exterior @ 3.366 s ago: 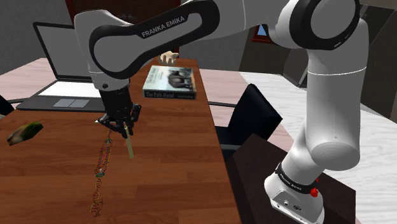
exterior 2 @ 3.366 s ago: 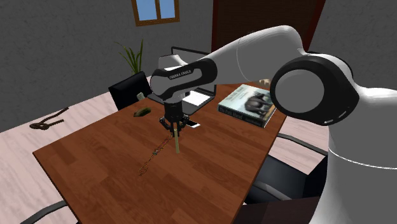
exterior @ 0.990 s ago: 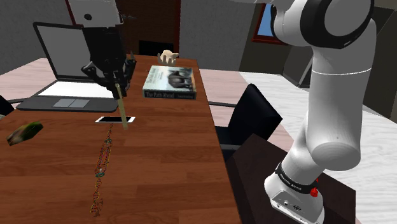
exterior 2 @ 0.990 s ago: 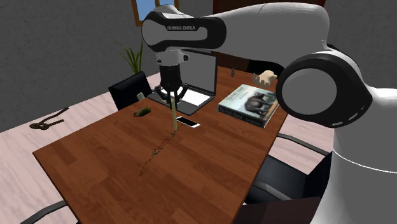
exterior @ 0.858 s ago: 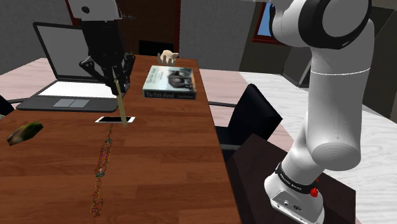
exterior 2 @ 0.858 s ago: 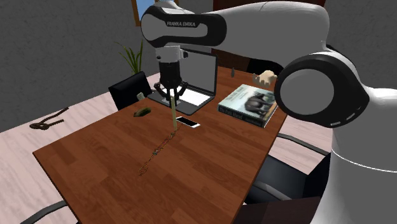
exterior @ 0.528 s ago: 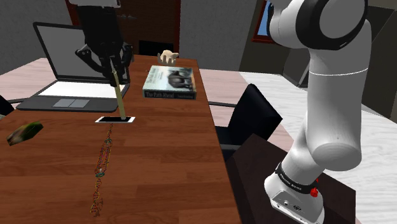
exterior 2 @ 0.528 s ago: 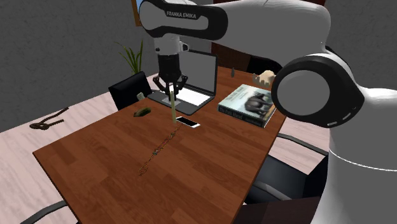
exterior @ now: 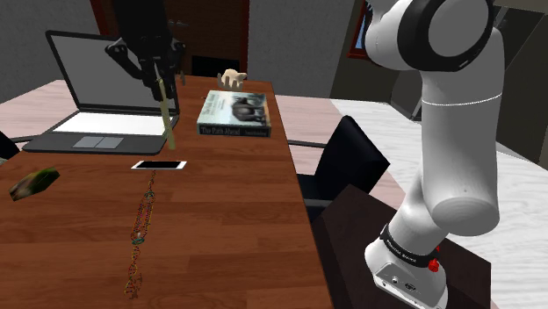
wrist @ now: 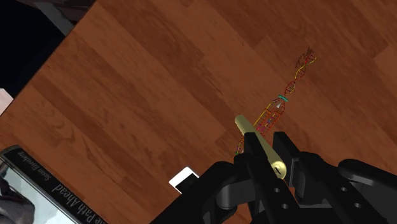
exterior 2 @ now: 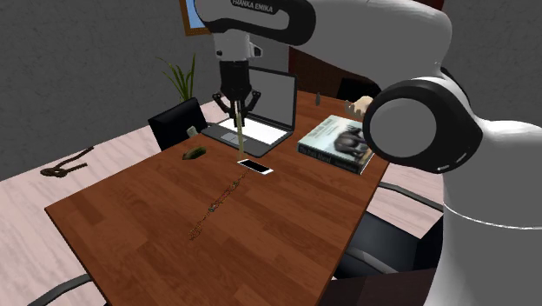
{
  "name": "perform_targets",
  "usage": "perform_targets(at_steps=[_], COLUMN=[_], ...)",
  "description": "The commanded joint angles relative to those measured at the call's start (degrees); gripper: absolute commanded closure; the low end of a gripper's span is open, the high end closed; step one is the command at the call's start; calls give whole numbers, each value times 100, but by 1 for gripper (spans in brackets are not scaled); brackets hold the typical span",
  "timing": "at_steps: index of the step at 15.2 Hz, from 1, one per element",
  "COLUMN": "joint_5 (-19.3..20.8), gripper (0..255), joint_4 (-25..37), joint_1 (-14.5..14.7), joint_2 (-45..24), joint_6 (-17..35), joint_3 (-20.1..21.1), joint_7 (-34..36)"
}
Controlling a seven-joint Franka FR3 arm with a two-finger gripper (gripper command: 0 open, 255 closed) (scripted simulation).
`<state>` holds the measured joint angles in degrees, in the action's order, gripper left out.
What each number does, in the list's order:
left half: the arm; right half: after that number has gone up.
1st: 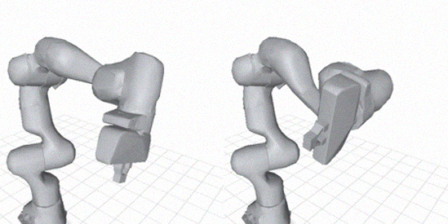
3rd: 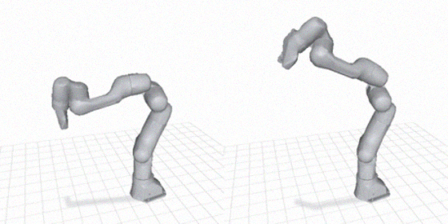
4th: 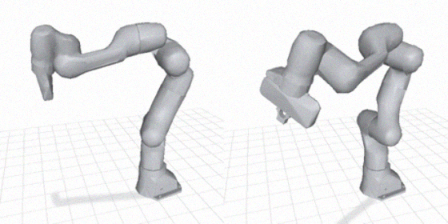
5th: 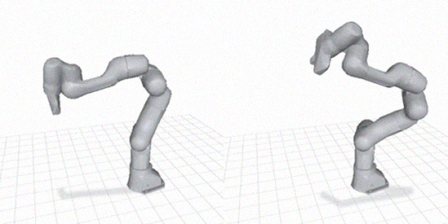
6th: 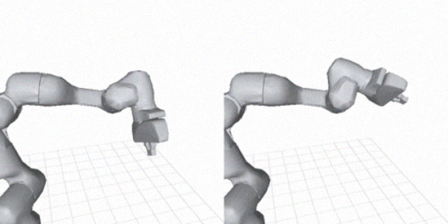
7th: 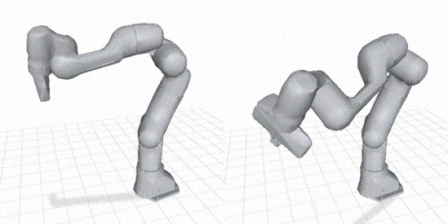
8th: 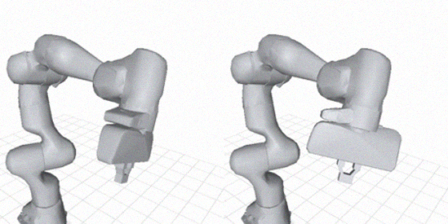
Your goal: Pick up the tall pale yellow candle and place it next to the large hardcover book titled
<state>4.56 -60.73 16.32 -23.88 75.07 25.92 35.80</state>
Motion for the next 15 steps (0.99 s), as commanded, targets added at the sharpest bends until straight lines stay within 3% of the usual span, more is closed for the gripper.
perform_targets(at_steps=[1, 8, 15], joint_5=[-15, -14, 103], gripper=[255, 255, 255], joint_4=[-127, -517, -367], joint_1=[-184, -847, -1361], joint_2=[53, 128, -160], joint_6=[62, 343, 454], joint_3=[-58, -308, -569], joint_7=[-223, -1090, -1887])
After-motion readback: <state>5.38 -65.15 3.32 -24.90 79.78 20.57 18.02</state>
